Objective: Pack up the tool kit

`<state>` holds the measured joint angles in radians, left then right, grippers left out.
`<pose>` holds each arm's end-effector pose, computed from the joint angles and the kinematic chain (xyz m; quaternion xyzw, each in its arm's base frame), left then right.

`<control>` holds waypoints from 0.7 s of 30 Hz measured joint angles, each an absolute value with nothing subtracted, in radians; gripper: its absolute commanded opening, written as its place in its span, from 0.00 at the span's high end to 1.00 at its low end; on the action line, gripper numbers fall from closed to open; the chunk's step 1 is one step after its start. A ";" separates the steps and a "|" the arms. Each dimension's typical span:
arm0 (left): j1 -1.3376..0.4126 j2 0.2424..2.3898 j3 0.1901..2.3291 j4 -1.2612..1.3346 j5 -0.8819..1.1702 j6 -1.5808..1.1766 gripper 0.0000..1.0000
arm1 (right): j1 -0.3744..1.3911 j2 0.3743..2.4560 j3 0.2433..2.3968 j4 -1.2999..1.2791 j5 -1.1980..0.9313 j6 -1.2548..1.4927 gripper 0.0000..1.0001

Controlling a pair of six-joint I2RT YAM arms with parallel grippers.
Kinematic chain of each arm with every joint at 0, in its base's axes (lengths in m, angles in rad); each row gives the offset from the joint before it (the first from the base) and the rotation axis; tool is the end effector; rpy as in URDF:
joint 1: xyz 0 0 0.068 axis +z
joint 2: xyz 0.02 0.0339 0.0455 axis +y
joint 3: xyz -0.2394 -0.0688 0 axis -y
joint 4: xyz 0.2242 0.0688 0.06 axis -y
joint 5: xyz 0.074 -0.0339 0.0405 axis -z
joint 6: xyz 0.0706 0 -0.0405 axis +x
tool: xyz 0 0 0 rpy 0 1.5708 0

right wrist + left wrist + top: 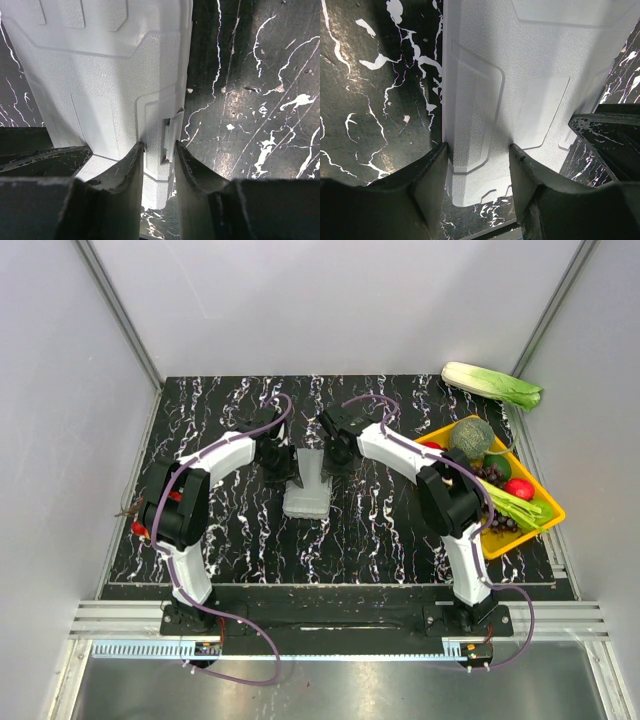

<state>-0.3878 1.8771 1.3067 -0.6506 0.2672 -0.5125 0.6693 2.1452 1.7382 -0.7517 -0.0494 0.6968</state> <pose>0.3281 -0.1541 0.1377 -0.0377 0.9755 -0.1931 0.0982 0.3410 0.2742 0.1484 0.0084 0.9785 0.1478 0.1434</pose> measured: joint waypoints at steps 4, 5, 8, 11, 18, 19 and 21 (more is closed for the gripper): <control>-0.388 1.888 1.313 -0.656 0.270 -0.512 0.51 | 0.673 2.165 1.772 -0.786 -0.040 0.697 1.00; -0.388 1.890 1.314 -0.658 0.271 -0.512 0.51 | 0.673 2.172 1.783 -0.797 -0.039 0.696 1.00; -0.386 1.895 1.320 -0.663 0.274 -0.509 0.52 | 0.674 2.187 1.808 -0.823 -0.038 0.696 1.00; -0.386 1.895 1.320 -0.664 0.275 -0.509 0.53 | 0.676 2.192 1.817 -0.832 -0.035 0.696 1.00; -0.386 1.896 1.320 -0.663 0.276 -0.511 0.65 | 0.690 2.209 1.838 -0.848 -0.008 0.694 1.00; -0.386 1.896 1.320 -0.663 0.276 -0.512 0.66 | 0.692 2.212 1.841 -0.851 -0.002 0.693 1.00; -0.386 1.899 1.323 -0.665 0.277 -0.513 0.66 | 0.695 2.216 1.844 -0.854 0.007 0.693 1.00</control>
